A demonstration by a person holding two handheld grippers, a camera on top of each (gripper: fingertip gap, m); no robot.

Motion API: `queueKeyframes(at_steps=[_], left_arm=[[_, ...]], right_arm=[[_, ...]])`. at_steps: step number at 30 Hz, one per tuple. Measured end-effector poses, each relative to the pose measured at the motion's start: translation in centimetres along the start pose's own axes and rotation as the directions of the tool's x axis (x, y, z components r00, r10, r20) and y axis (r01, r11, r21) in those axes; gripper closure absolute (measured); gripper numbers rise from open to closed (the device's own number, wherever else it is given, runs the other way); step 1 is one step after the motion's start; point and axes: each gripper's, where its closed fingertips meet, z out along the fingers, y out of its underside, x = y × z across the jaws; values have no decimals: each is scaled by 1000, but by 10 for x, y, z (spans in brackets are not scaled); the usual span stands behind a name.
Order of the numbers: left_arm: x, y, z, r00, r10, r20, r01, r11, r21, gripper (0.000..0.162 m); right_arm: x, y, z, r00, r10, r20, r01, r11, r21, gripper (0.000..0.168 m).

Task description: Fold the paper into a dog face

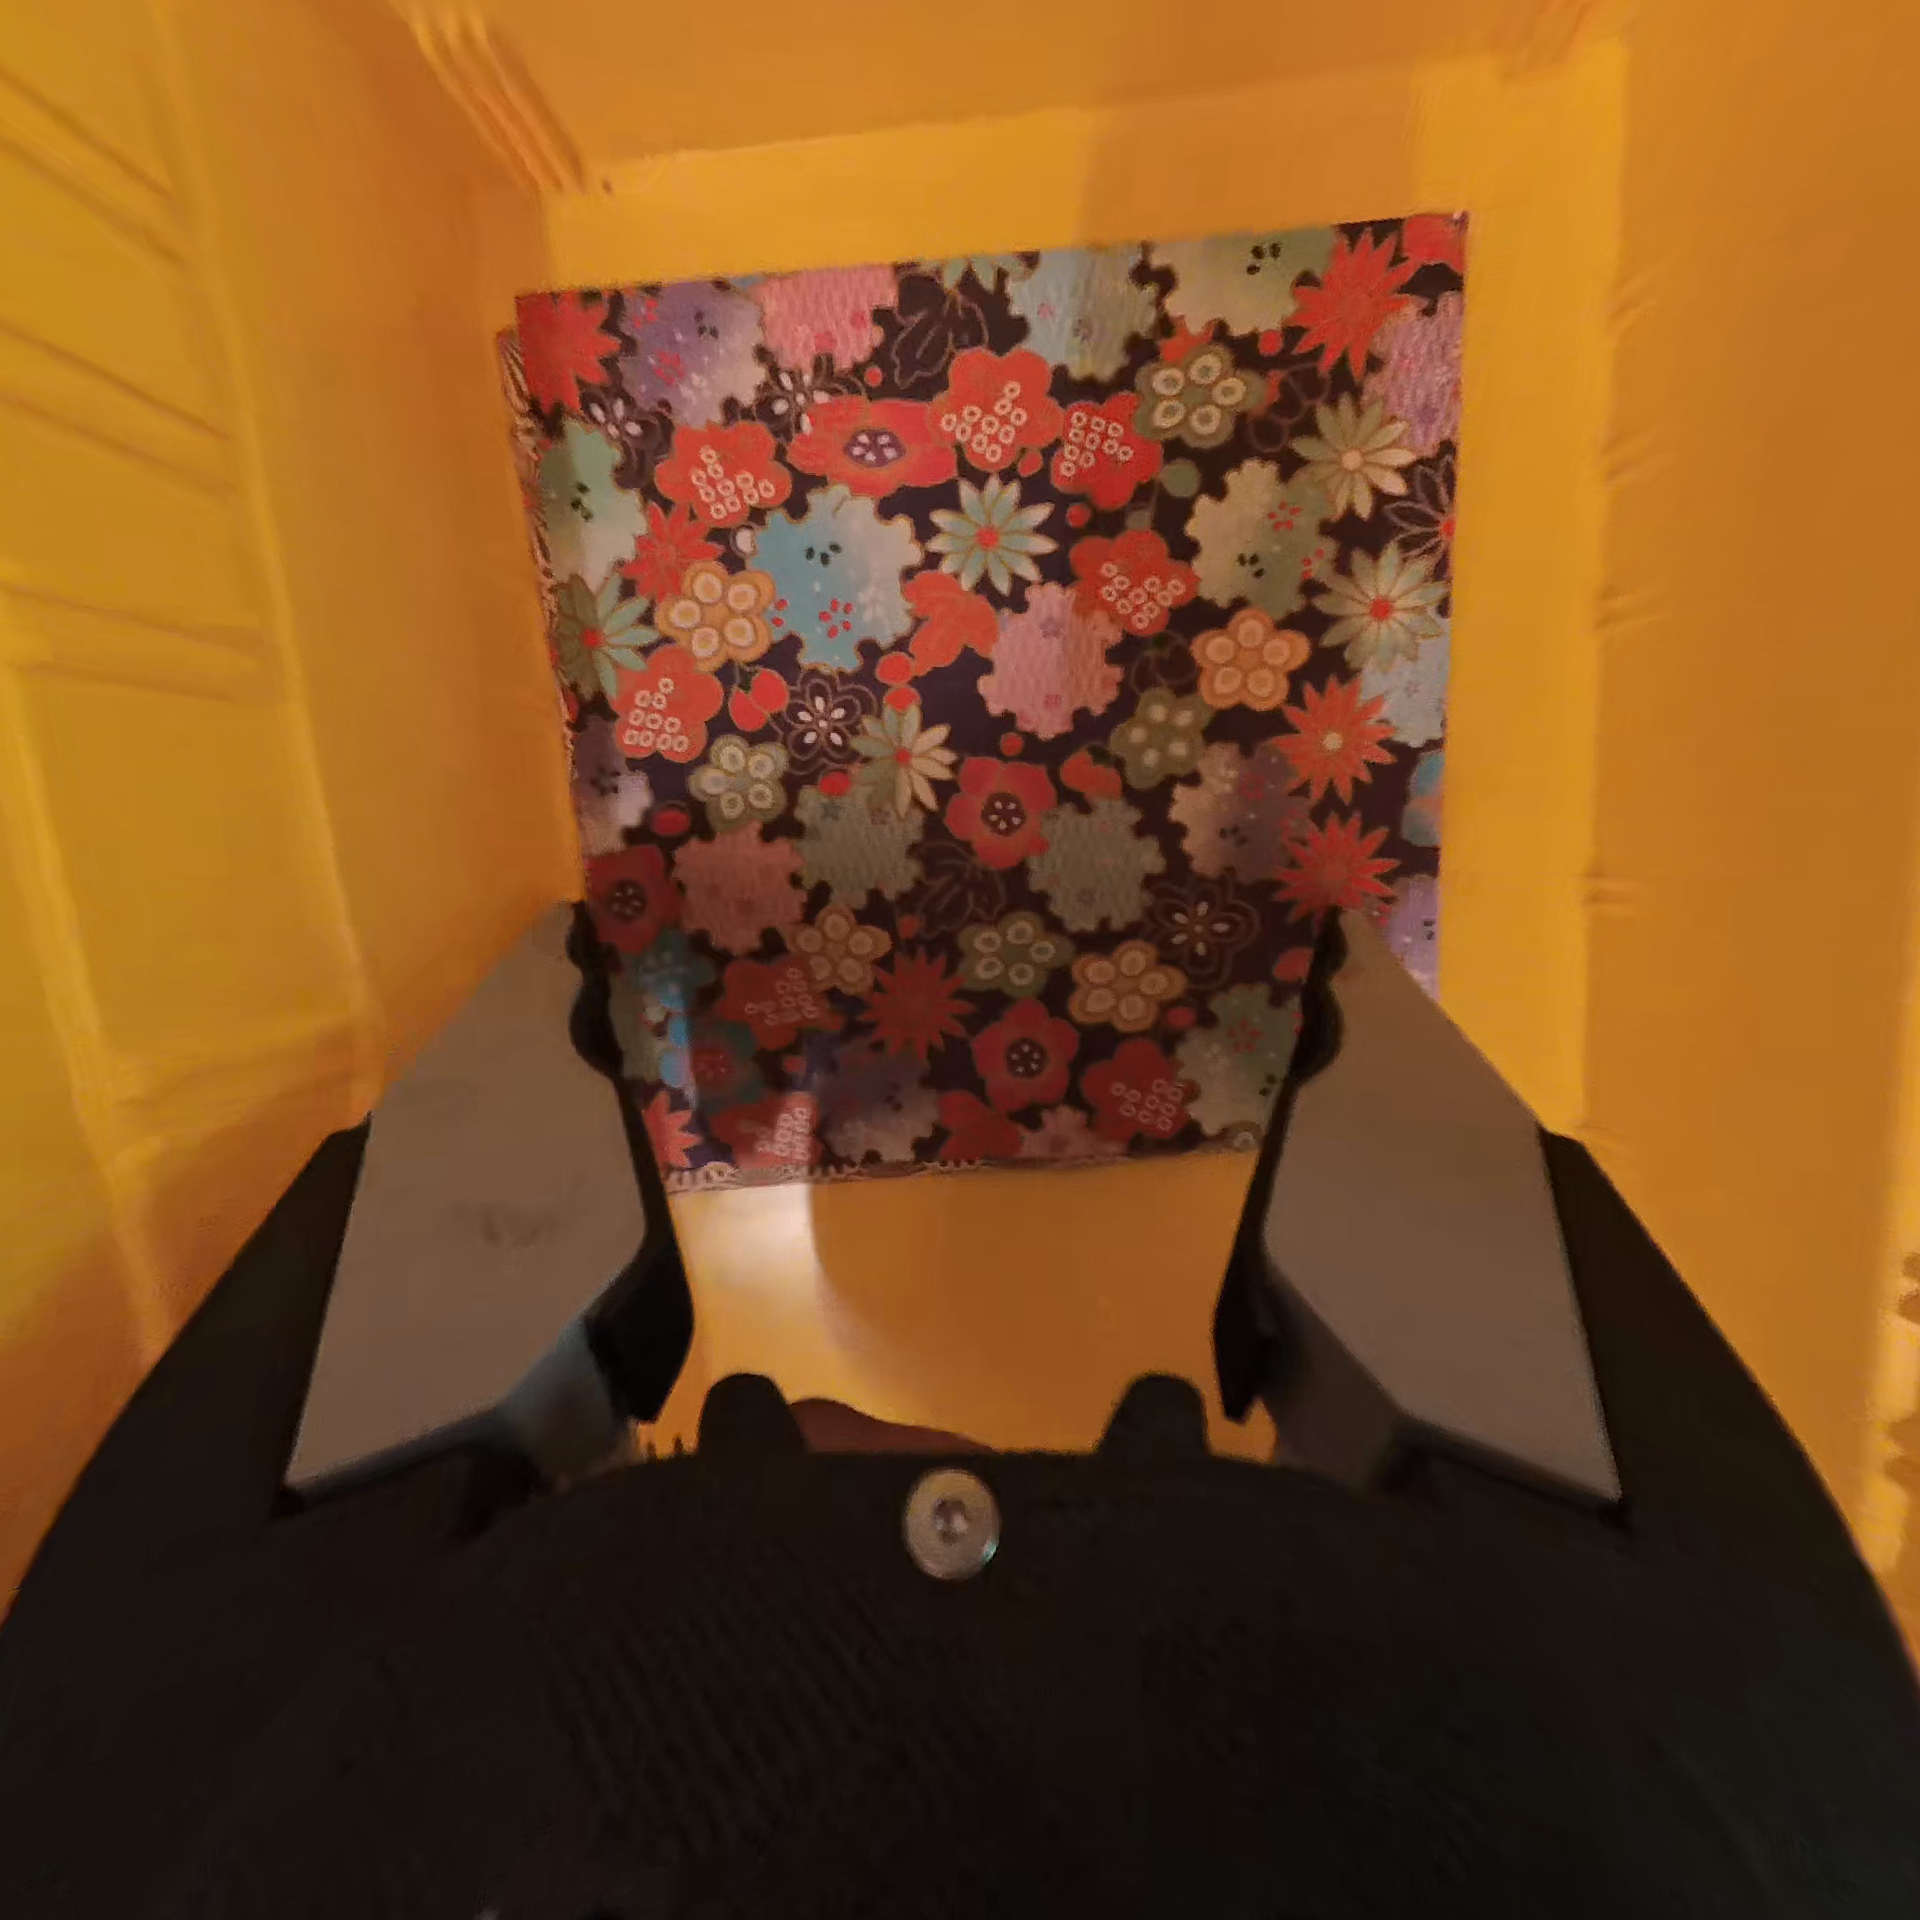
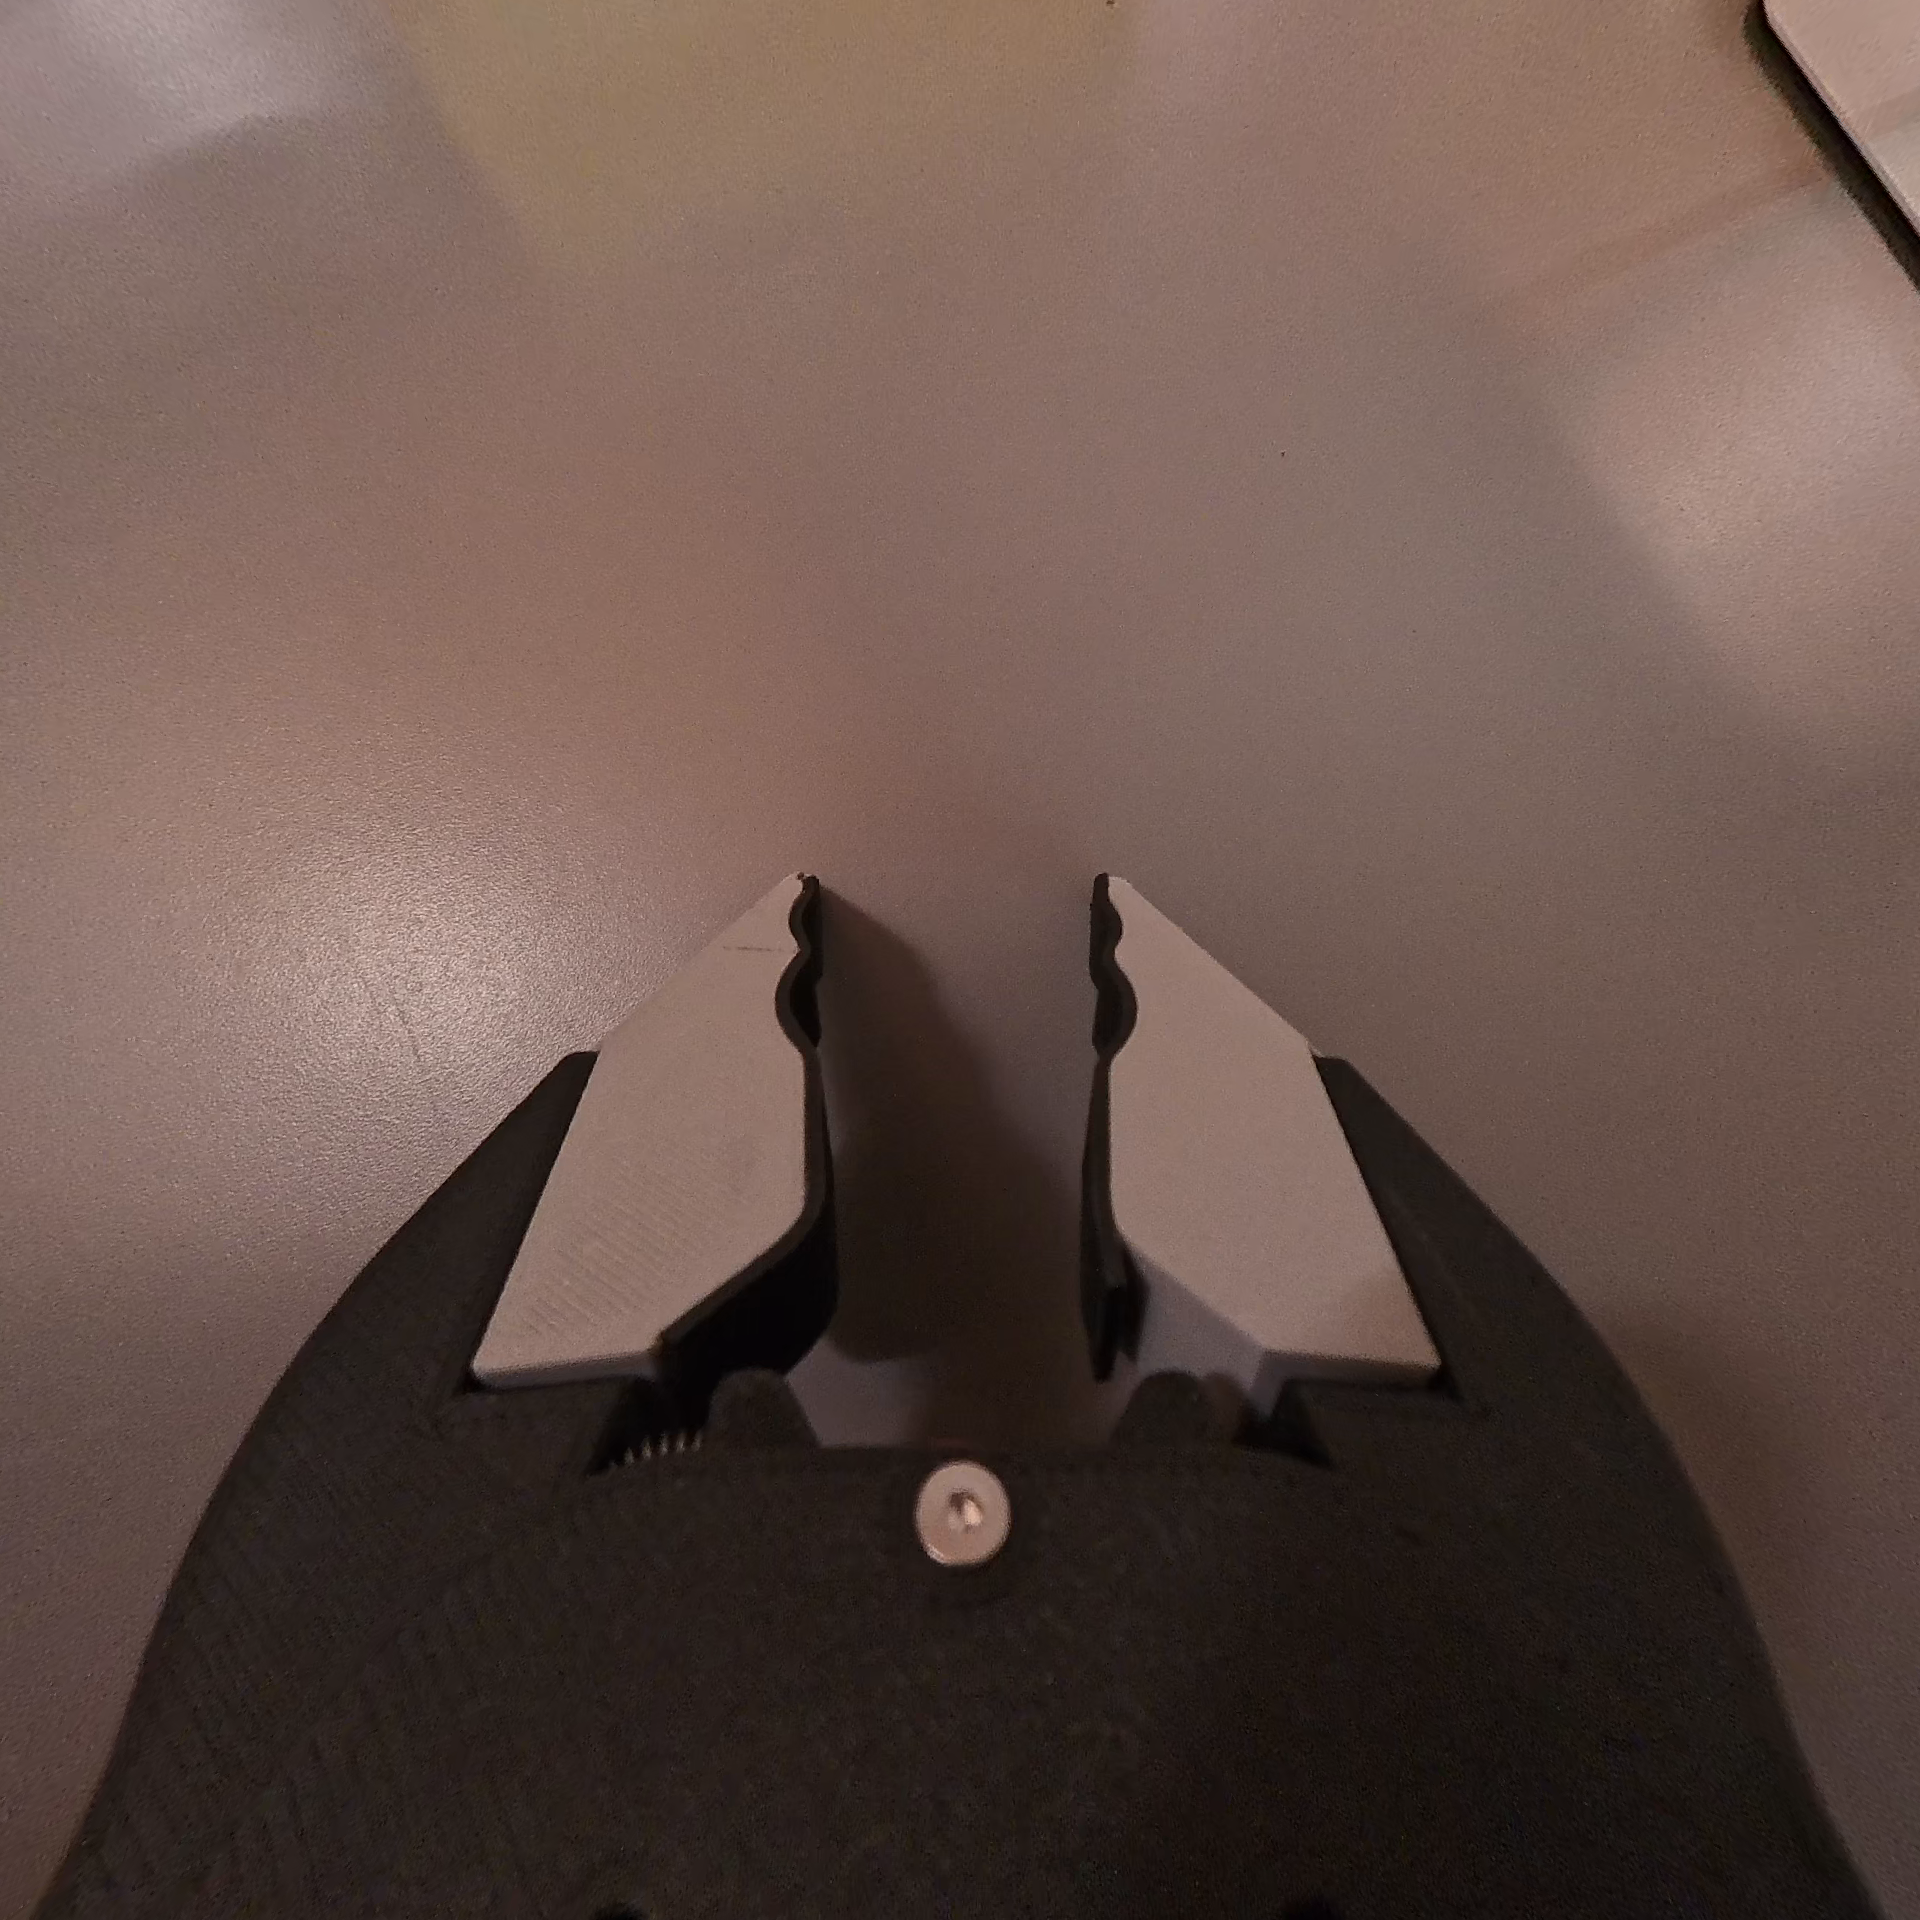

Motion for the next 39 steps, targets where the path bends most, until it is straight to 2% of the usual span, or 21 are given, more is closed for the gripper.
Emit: queueKeyframes(at_steps=[4, 14, 18, 21, 26, 32, 36, 39], left_arm=[[1, 2, 0, 1000, -11, -13, 11, 1000, -19, 39], [-2, 2, 0, 1000, -12, -12, 12, 1000, -23, 41], [-21, -2, -3, 998, -64, 8, 64, 998, 23, 77], [-26, 0, -5, 998, -56, -2, 56, 997, 46, 87], [-40, -3, -5, 998, -67, 22, 64, 994, 93, 136], [-34, -4, -4, 999, 16, 36, -19, 996, 89, 162], [-31, -3, -3, 993, 82, 84, -89, 993, 80, 162], [-16, -5, -4, 999, 42, -31, -38, 994, 100, 162]], right_arm=[[0, 0, 0, 1000, -1, 1, 1, 1000, 0, 120], [-1, 0, 0, 1000, -4, 3, 4, 1000, 0, 120], [-2, 0, 0, 1000, -4, 3, 4, 1000, 0, 120], [-2, 0, 0, 1000, -5, 5, 5, 1000, 0, 120], [-2, 0, 0, 1000, -5, 5, 5, 1000, 0, 120], [-2, 0, 0, 1000, -4, 6, 4, 1000, 0, 120], [-2, 0, 0, 1000, -4, 6, 4, 1000, 0, 120], [-2, 0, 0, 1000, -5, 5, 5, 1000, 0, 120]])
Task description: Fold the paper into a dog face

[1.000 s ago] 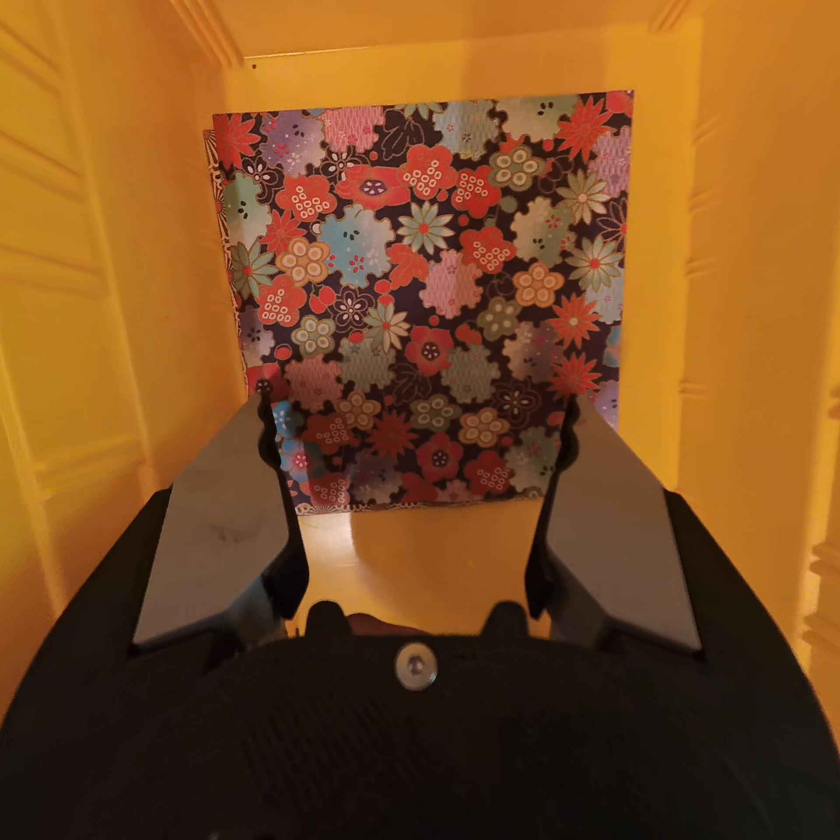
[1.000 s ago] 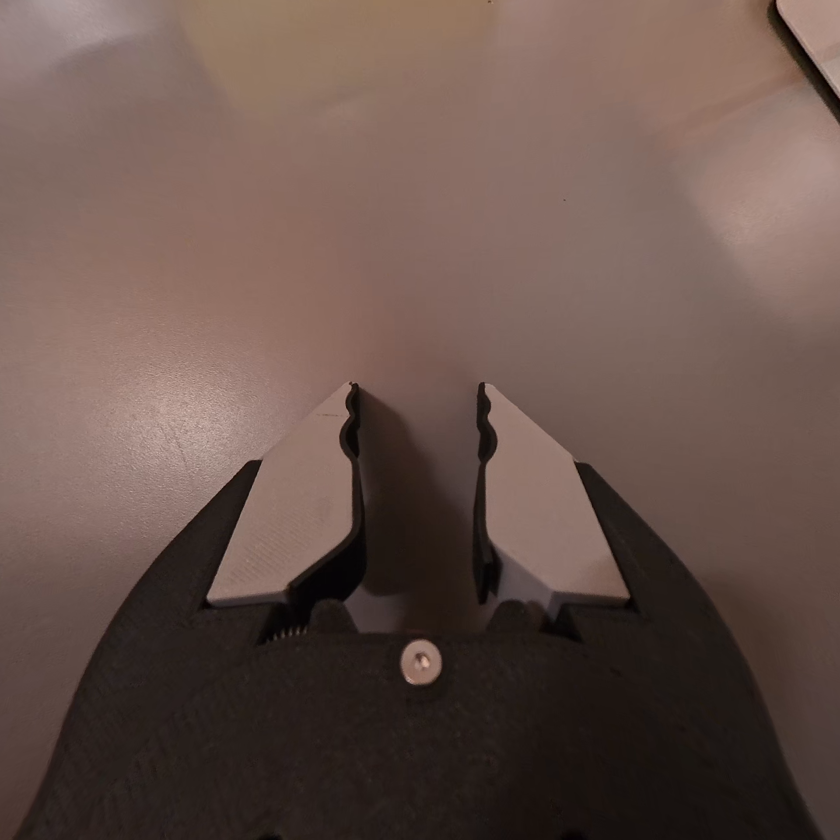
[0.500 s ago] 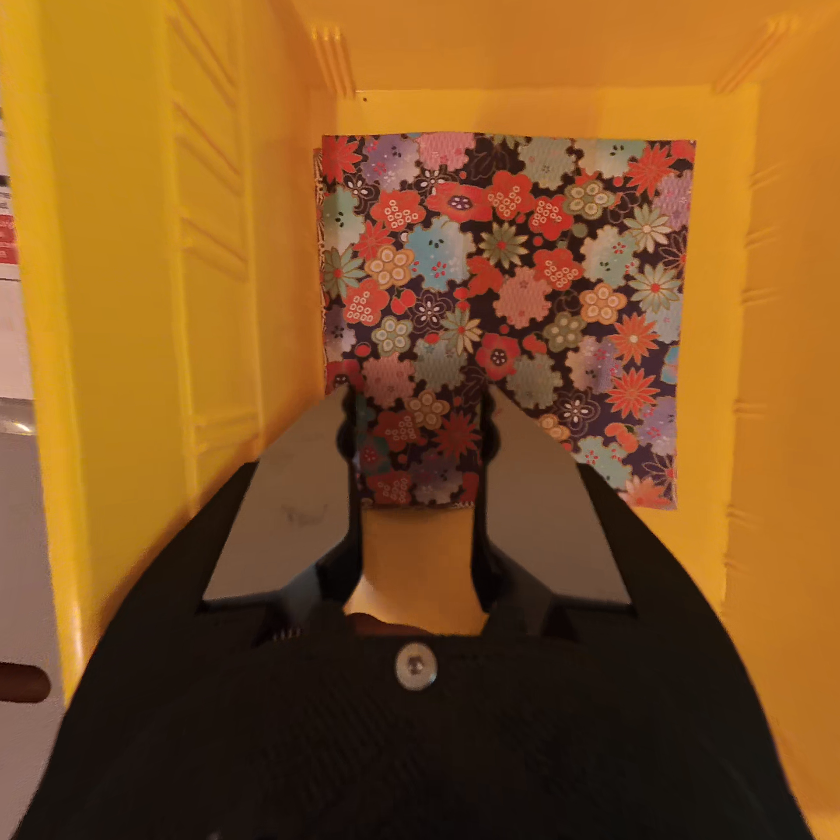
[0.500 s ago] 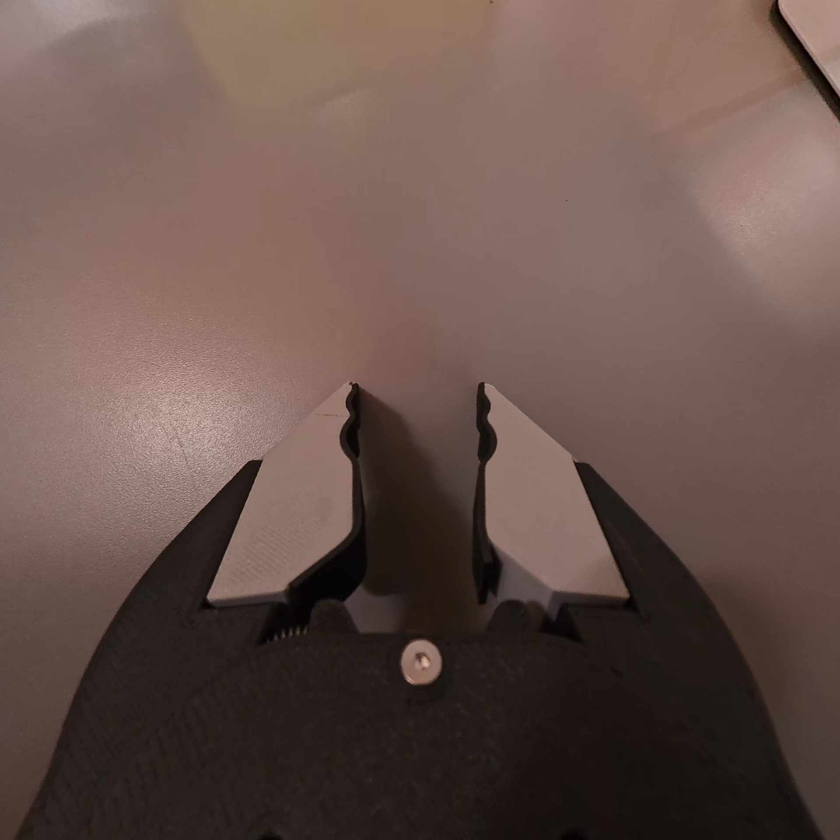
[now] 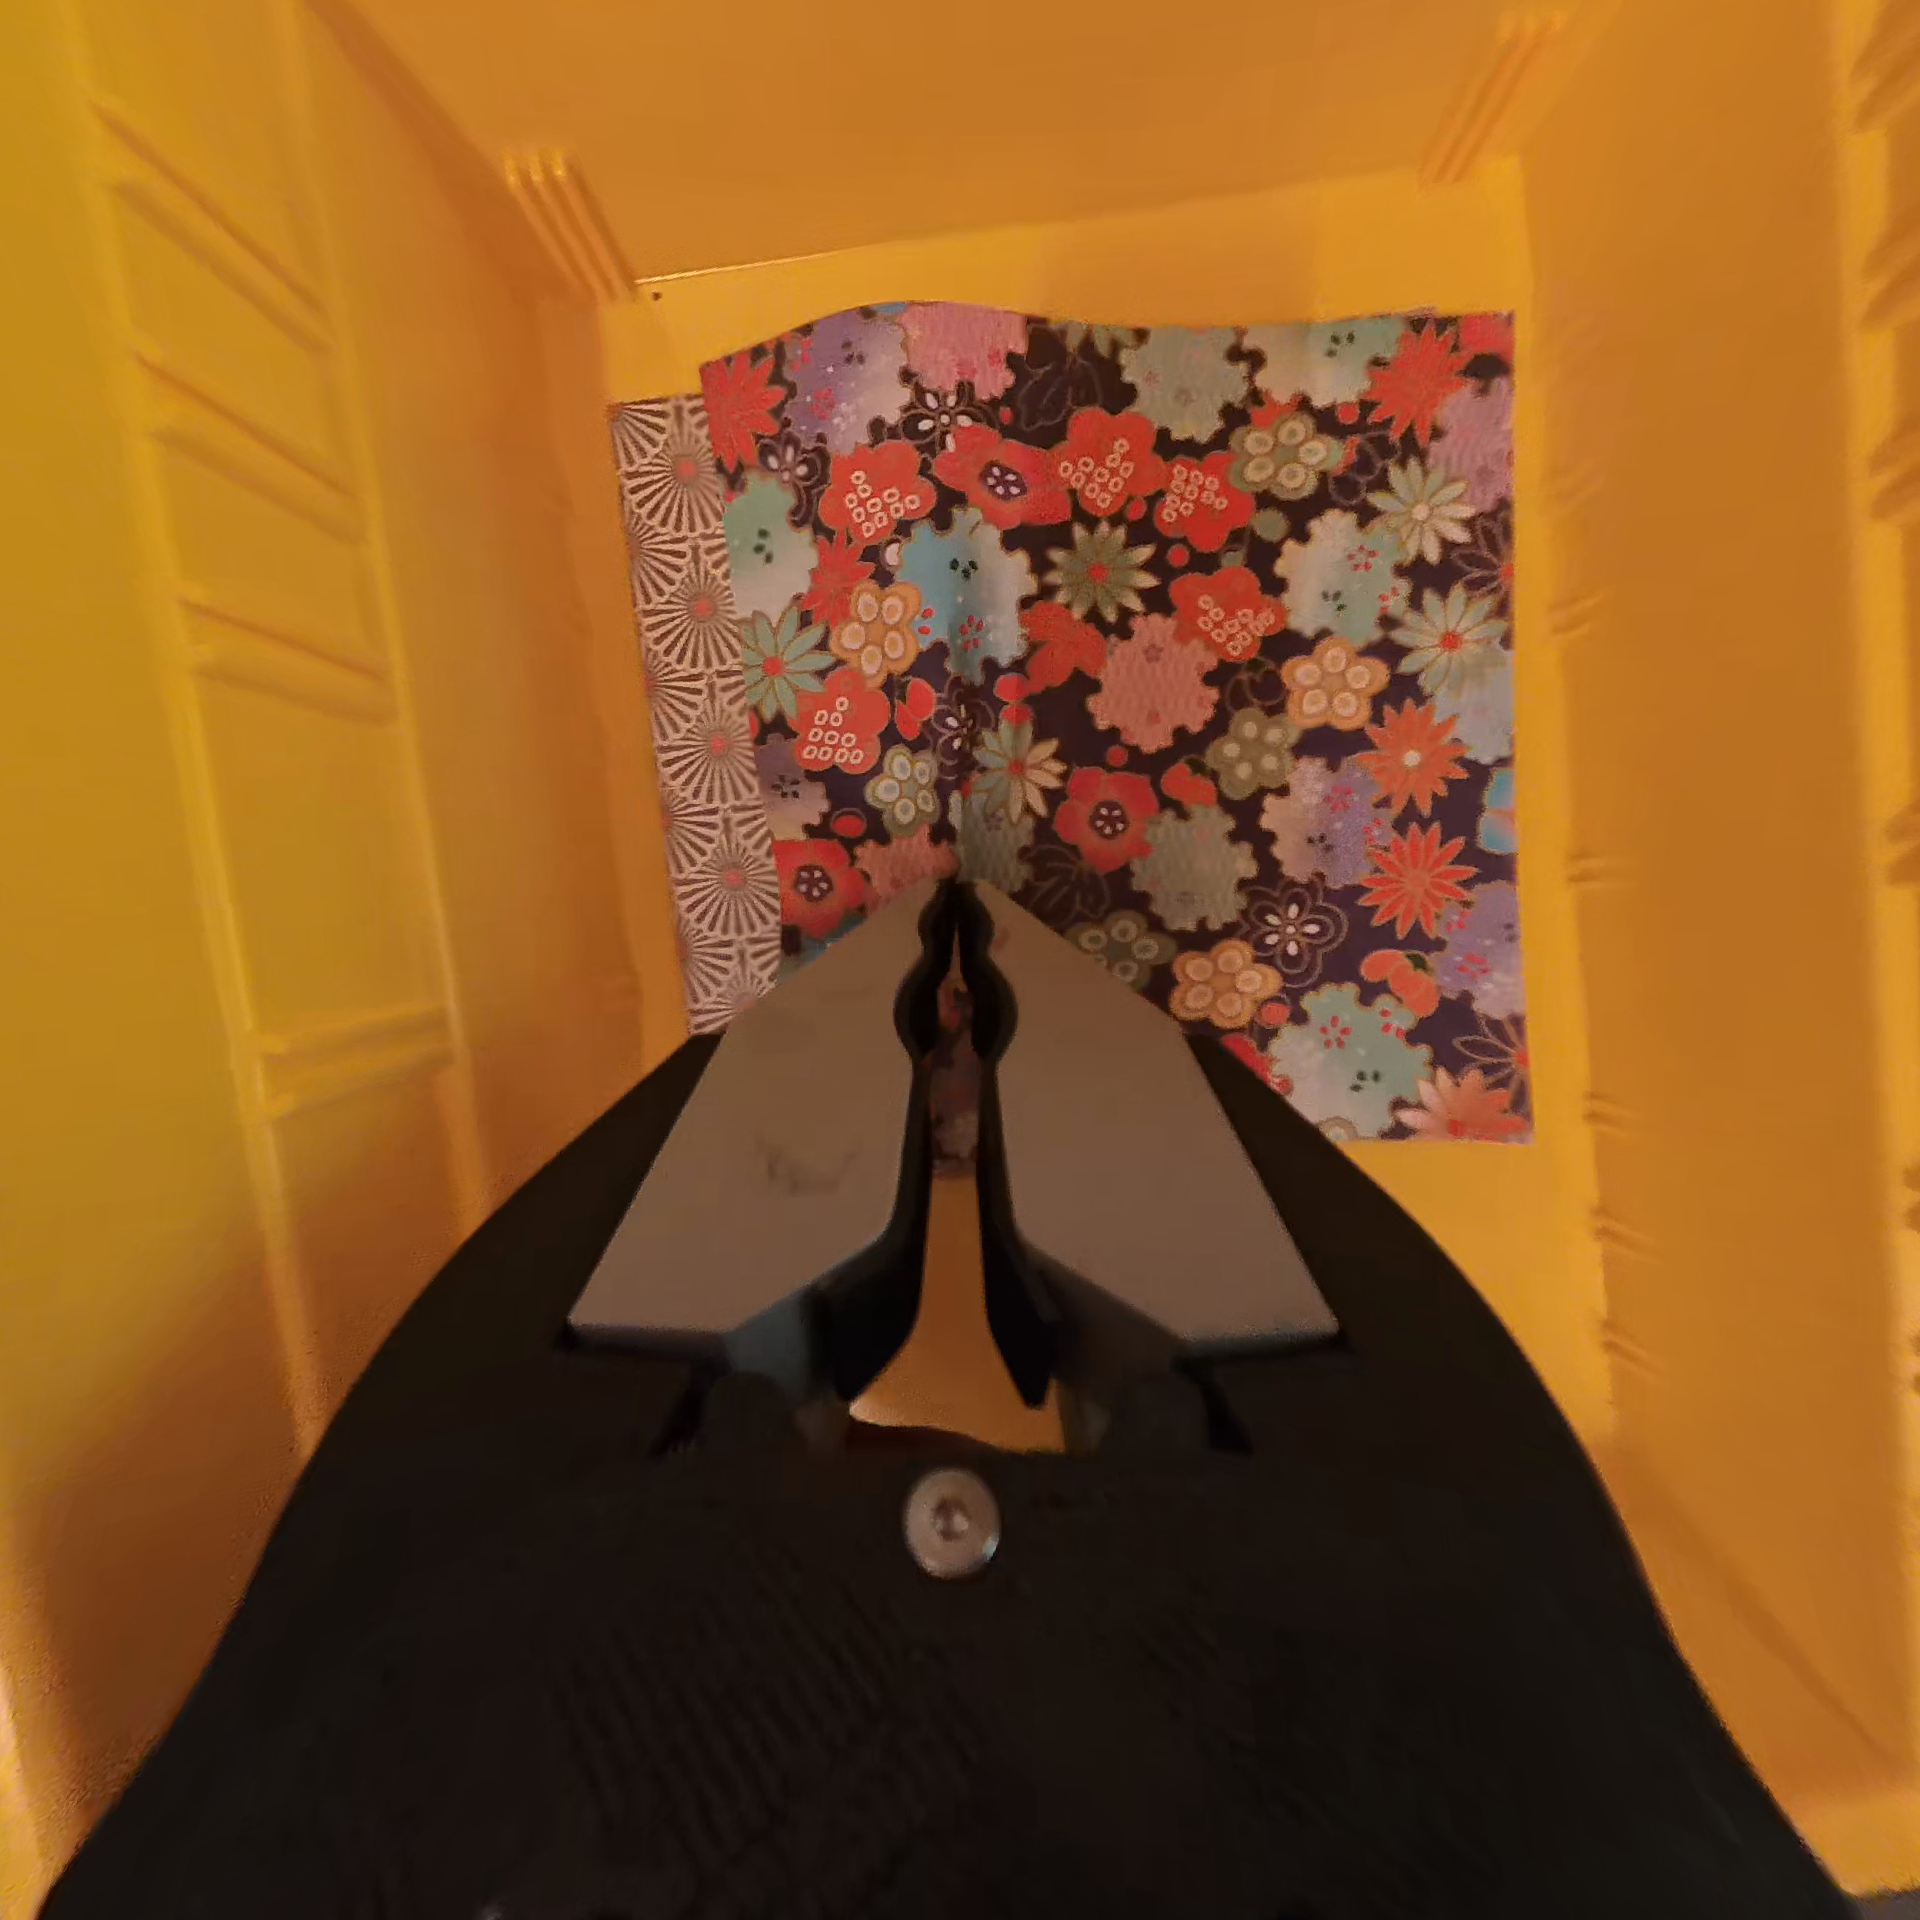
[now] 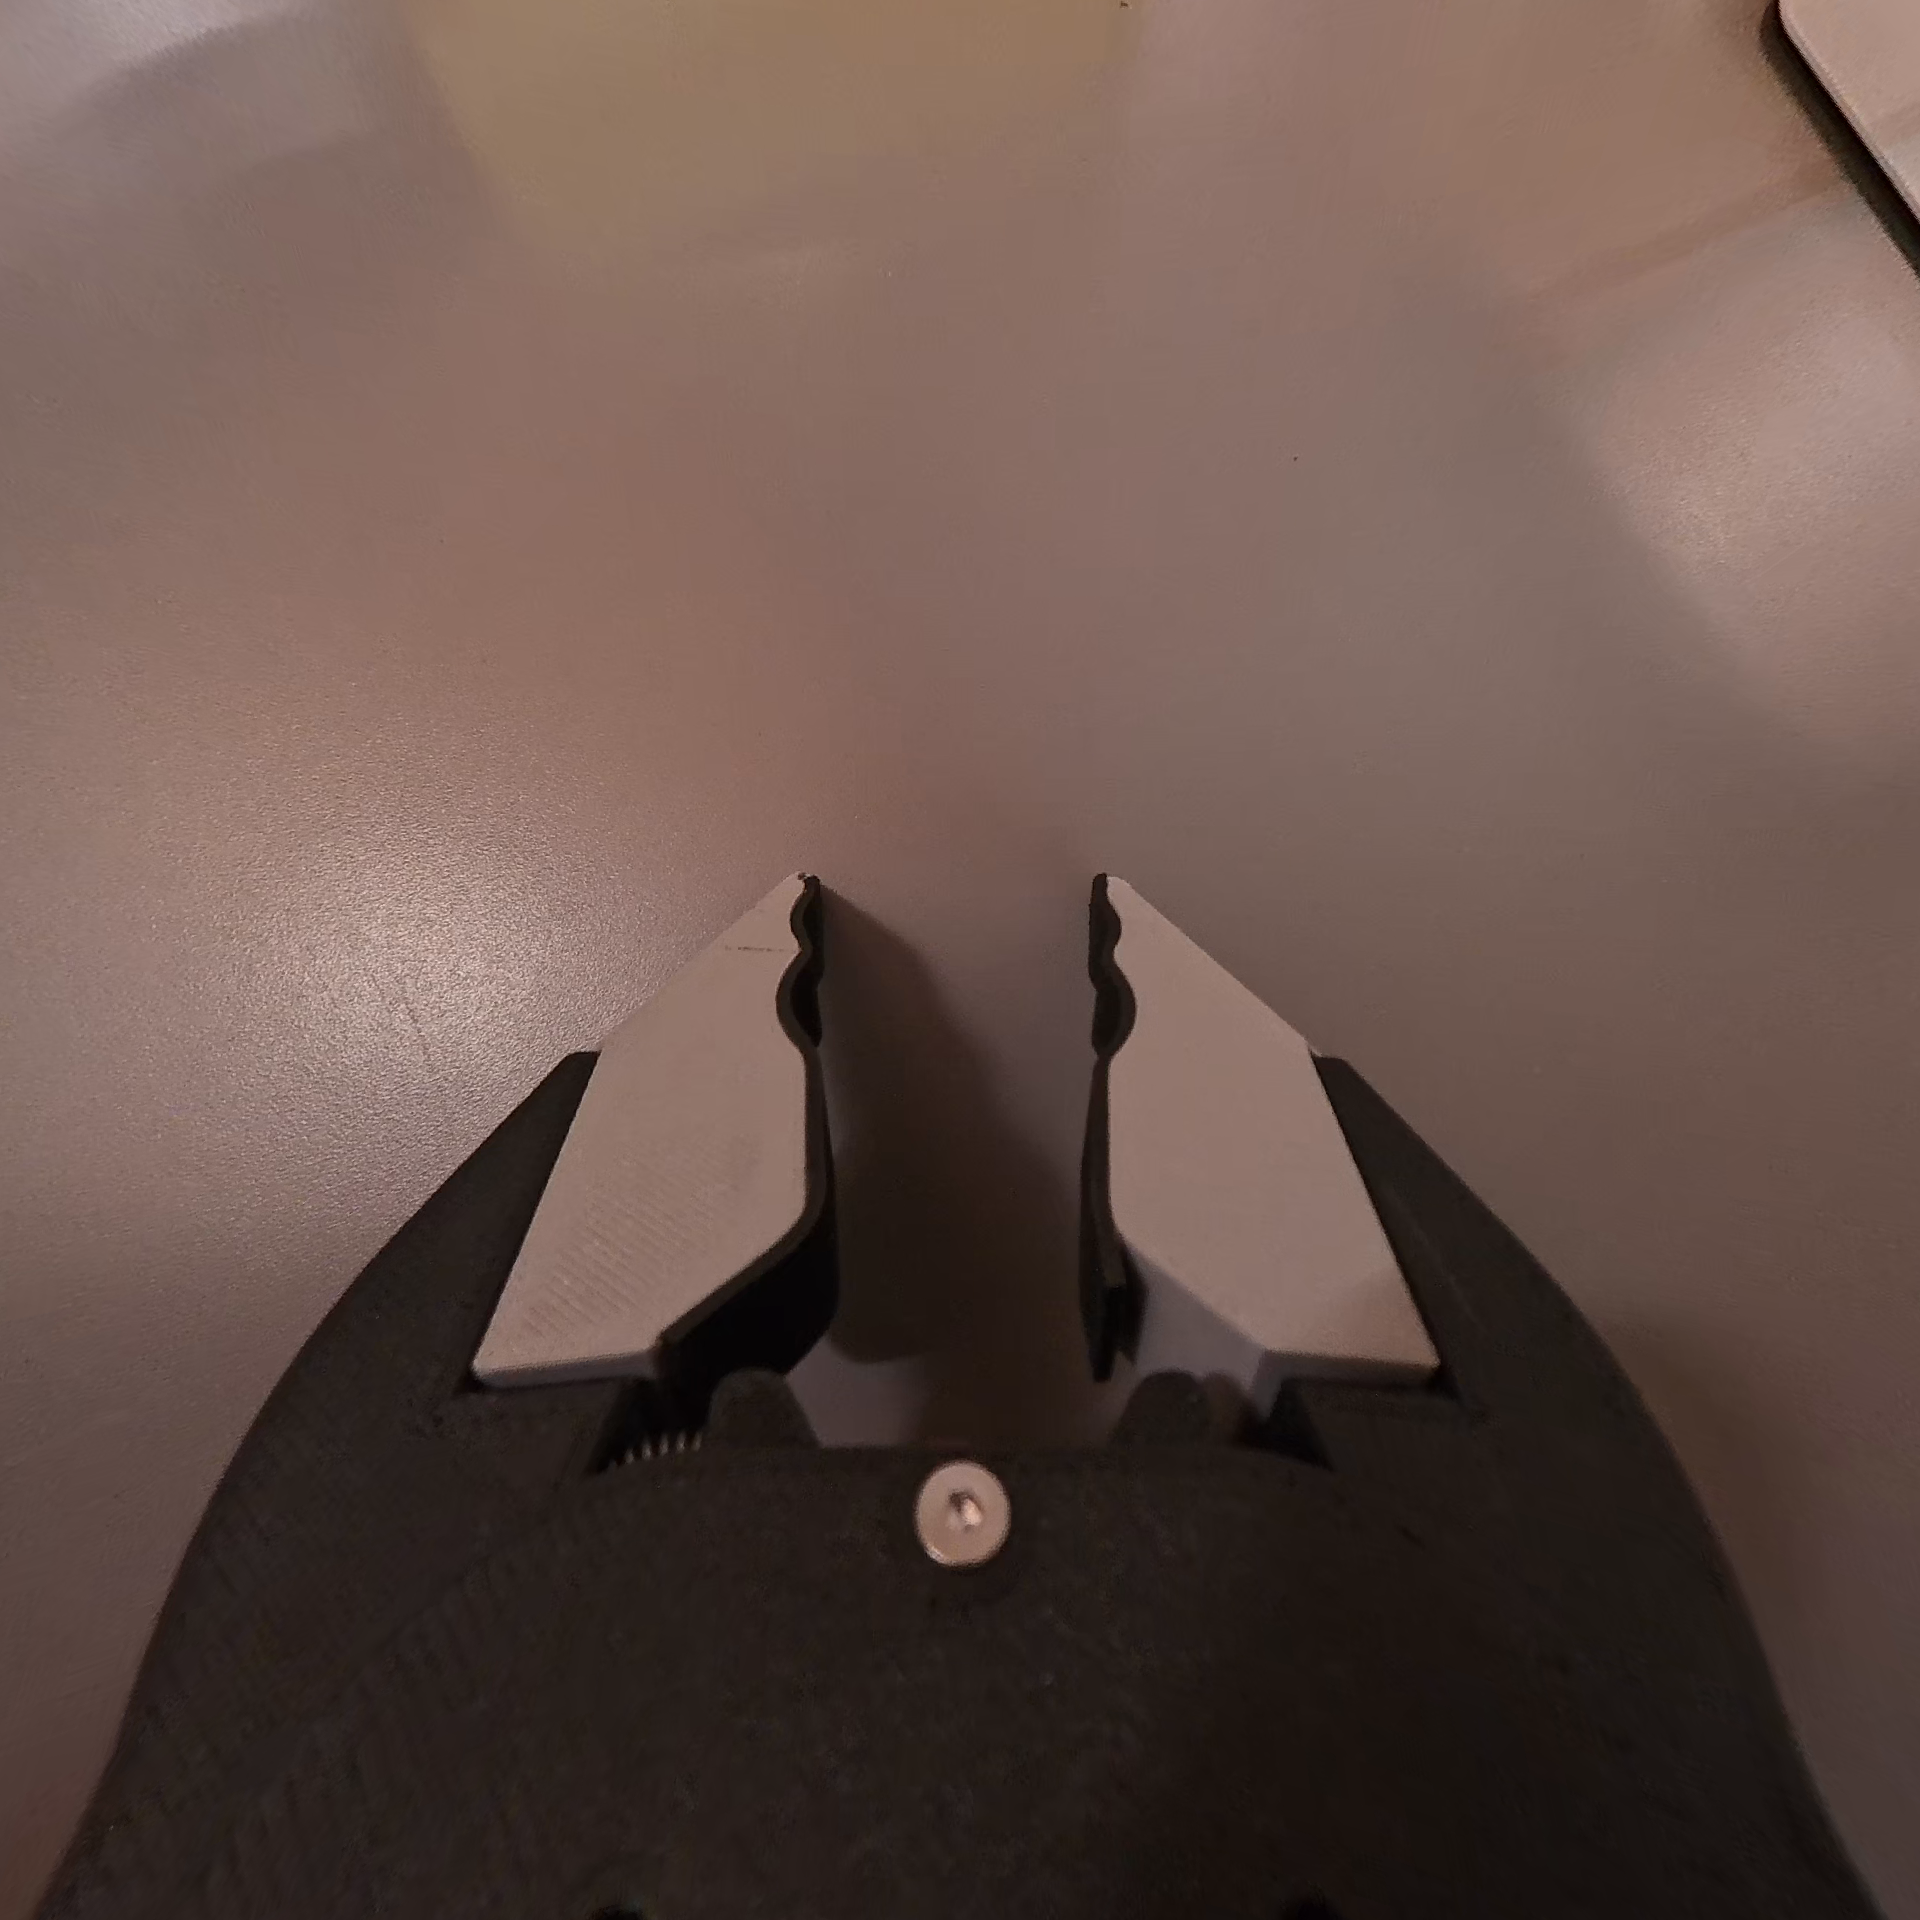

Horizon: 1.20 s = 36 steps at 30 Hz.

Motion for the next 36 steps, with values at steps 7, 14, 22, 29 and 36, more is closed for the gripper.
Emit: queueKeyframes(at_steps=[7, 14, 22, 29, 36], left_arm=[[-2, -8, -7, 999, 20, 34, -21, 1000, 23, 162], [-1, -35, -48, 998, 36, 52, -41, 993, 113, 162], [83, -67, -141, 968, 130, -213, -51, 939, 341, 162], [273, -27, -251, 565, 505, -652, -43, 808, 588, 162], [385, 39, -304, -105, 612, -784, 220, 783, 582, 162]], right_arm=[[0, 0, 0, 1000, -1, 0, 1, 1000, 0, 120], [-1, 0, 0, 1000, -5, 2, 5, 1000, 0, 121], [2, -1, -1, 998, -36, -48, 36, 999, 5, 125], [-20, -35, -22, 990, 18, 139, -48, 976, 215, 119], [-33, -84, -91, 875, 40, 482, -313, 807, 501, 107]])
